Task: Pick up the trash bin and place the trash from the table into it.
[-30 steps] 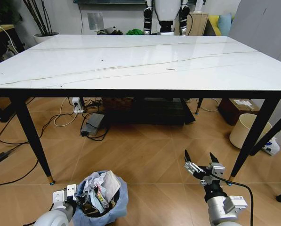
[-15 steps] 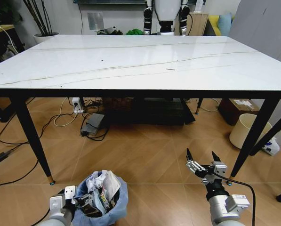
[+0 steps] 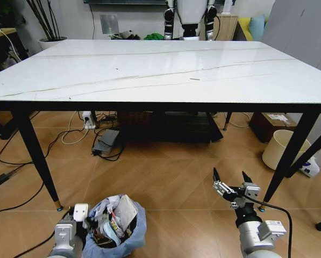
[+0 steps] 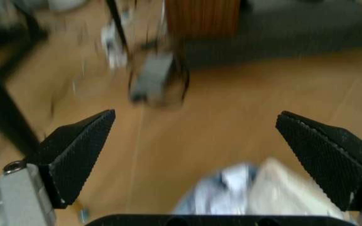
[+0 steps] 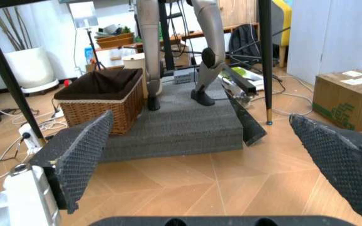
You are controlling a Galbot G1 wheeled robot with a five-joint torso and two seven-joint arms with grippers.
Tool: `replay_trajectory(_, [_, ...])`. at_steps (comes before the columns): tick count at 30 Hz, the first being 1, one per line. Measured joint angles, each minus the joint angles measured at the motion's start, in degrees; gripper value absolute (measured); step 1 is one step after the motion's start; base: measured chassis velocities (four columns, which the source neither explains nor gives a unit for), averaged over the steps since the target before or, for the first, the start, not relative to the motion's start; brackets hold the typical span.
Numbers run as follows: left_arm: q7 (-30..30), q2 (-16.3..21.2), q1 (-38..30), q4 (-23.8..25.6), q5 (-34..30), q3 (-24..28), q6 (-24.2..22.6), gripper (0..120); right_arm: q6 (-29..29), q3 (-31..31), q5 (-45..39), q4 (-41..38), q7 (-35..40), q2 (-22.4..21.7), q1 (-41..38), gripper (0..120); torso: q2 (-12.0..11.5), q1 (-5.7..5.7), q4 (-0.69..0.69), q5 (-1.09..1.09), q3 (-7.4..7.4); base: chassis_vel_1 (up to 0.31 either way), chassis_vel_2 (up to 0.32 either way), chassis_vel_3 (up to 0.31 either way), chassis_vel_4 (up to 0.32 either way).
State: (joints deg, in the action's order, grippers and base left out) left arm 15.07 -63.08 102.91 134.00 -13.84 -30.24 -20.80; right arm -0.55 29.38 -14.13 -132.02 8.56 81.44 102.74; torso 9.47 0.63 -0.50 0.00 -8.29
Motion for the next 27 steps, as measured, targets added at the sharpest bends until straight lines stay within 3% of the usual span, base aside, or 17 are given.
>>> replay_trajectory(1, [0.0,0.0,0.0,0.0,0.0,0.0,0.0,100,0.0,0.0,0.0,0.0,0.0,0.0,0.0,100,0.0,0.0,0.0,0.0,0.0,0.0,0.0,0.0,0.0])
replay_trajectory(4, [-3.55,0.03,0.39,1.3,5.65,-0.84,7.01,100,-2.36,-0.2,0.51,-0.93,0.39,0.54,0.6,100,0.0,0.0,0.0,0.0,0.0,0.0,0.0,0.0,0.0])
replay_trajectory(10, [-5.66,-0.12,0.73,2.2,7.77,-2.13,10.66,100,-5.15,-0.52,0.05,-2.8,1.33,0.58,1.1,100,0.0,0.0,0.0,0.0,0.0,0.0,0.0,0.0,0.0])
replay_trajectory(17, [-8.32,-0.76,1.46,2.3,5.86,-3.6,11.77,100,-5.93,-0.43,-0.38,-3.31,1.42,0.45,1.15,100,0.0,0.0,0.0,0.0,0.0,0.0,0.0,0.0,0.0])
replay_trajectory(19, [-10.18,-1.23,2.1,2.3,3.48,-5.25,11.5,100,-6.29,-0.03,-1.05,-3.34,1.52,0.19,1.05,100,0.0,0.0,0.0,0.0,0.0,0.0,0.0,0.0,0.0])
replay_trajectory(22, [-15.98,-2.27,4.01,2.64,-1.28,-15.16,9.58,100,-8.04,1.89,-4.57,-3.95,2.17,-0.82,0.44,100,0.0,0.0,0.0,0.01,0.0,0.0,0.0,0.0,0.0])
replay_trajectory(27, [-17.99,-4.46,6.39,3.61,-5.01,-20.99,8.75,100,-10.9,3.53,-6.99,-4.51,4.03,-0.16,-1.22,100,0.0,0.0,0.02,0.01,0.0,0.0,0.0,0.0,0.0])
